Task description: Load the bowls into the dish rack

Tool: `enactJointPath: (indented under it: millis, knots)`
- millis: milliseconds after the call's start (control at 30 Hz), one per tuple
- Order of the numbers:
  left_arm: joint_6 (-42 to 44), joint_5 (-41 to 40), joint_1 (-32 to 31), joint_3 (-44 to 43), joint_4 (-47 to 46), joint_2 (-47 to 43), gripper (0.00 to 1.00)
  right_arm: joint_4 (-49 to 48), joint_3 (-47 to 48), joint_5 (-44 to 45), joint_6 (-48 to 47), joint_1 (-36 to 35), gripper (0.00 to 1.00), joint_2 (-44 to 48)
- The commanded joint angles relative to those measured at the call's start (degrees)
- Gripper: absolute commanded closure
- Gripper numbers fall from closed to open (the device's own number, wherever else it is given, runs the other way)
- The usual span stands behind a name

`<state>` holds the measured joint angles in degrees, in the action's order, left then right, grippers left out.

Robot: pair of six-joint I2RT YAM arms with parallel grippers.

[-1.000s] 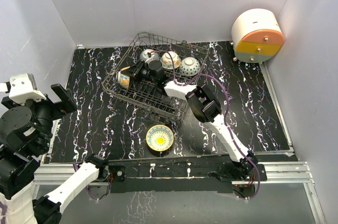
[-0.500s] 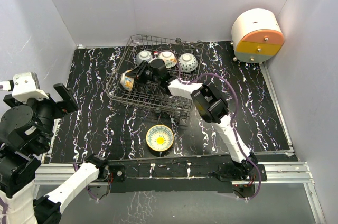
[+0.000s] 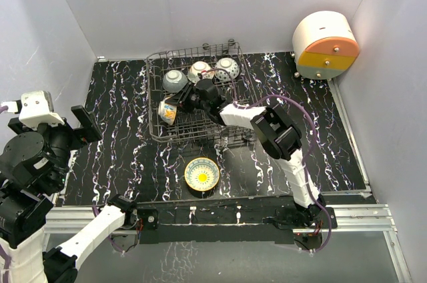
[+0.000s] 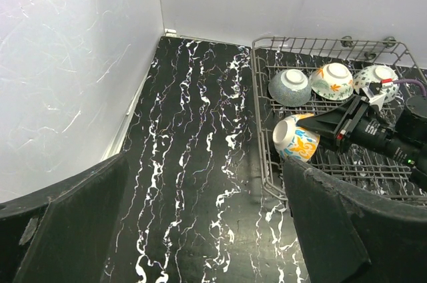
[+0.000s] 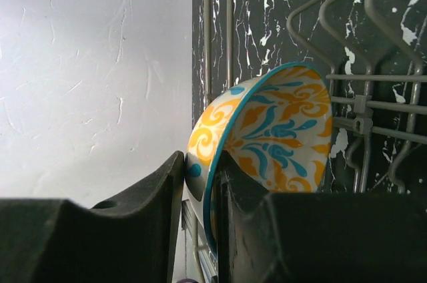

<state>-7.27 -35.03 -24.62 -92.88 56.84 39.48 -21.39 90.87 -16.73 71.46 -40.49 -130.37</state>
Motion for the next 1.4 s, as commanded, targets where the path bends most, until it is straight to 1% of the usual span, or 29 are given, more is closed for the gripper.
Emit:
enactJointPath:
  millis: [0, 100, 167, 233, 267, 367, 500, 600, 633, 767, 800, 833, 967, 1200, 1367]
  knots:
    - [0.3, 0.9, -0.3, 0.6, -0.3, -0.1, 0.04, 3.5, -3.6, 4.0, -1.3, 0.1, 0.74, 3.6]
    - [0.0, 1.2, -0.3, 1.0, 0.0, -0.3, 0.04, 4.2, -6.6, 5.0, -1.4, 0.0, 0.73, 5.7]
    - [-0.2, 1.2, -0.3, 1.3, 0.0, -0.5, 0.04, 4.2, -8.9, 5.3, -1.7, 0.0, 0.69, 7.1]
    - [-0.4, 1.3, -0.3, 1.5, 0.0, -0.7, 0.04, 3.6, -11.4, 5.2, -2.1, 0.0, 0.68, 8.8]
    - [-0.5, 1.3, -0.3, 1.6, 0.1, -0.8, 0.04, 2.8, -12.6, 4.9, -2.3, 0.0, 0.67, 9.5]
    - [-1.0, 1.3, -0.3, 2.0, 0.3, -0.9, 0.04, -0.6, -15.4, 2.3, -3.4, 0.1, 0.61, 10.5]
    - [-1.5, 1.7, -0.3, 2.3, 0.5, -0.9, 0.04, 1.6, -15.0, 0.3, -5.0, 0.1, 0.56, 10.8]
    - [-1.5, 1.8, -0.3, 2.4, 0.4, -0.8, 0.04, 4.7, -15.8, 3.2, -5.7, 0.2, 0.54, 12.7]
    - [-1.6, 1.8, -0.3, 2.4, 0.4, -0.8, 0.04, 6.2, -15.8, 4.4, -6.2, 0.2, 0.48, 13.3]
    - [-1.7, 2.0, -0.3, 2.6, 0.3, -0.9, 0.04, 12.4, -14.9, 7.3, -8.0, 0.8, 0.32, 14.5]
    - [-1.7, 2.1, -0.3, 2.6, 0.3, -0.9, 0.04, 13.8, -14.4, 7.7, -8.3, 1.0, 0.09, 14.6]
    - [-1.8, 2.1, -0.3, 2.6, 0.4, -0.9, 0.04, 15.0, -14.0, 8.1, -8.7, 1.1, 0.02, 14.7]
    - [-2.0, 2.1, -0.3, 2.7, 0.3, -1.0, 0.04, 21.0, -10.5, 10.0, -11.5, 1.2, 0.01, 14.9]
    - [-1.7, 2.4, -0.3, 3.0, -0.1, -0.9, 0.04, 33.2, -0.6, 14.6, -18.5, 1.2, 0.01, 14.3]
    - [-1.2, 2.5, -0.3, 3.0, -0.5, -0.8, 0.04, 39.7, 4.2, 19.4, -24.2, 0.6, 0.01, 16.6]
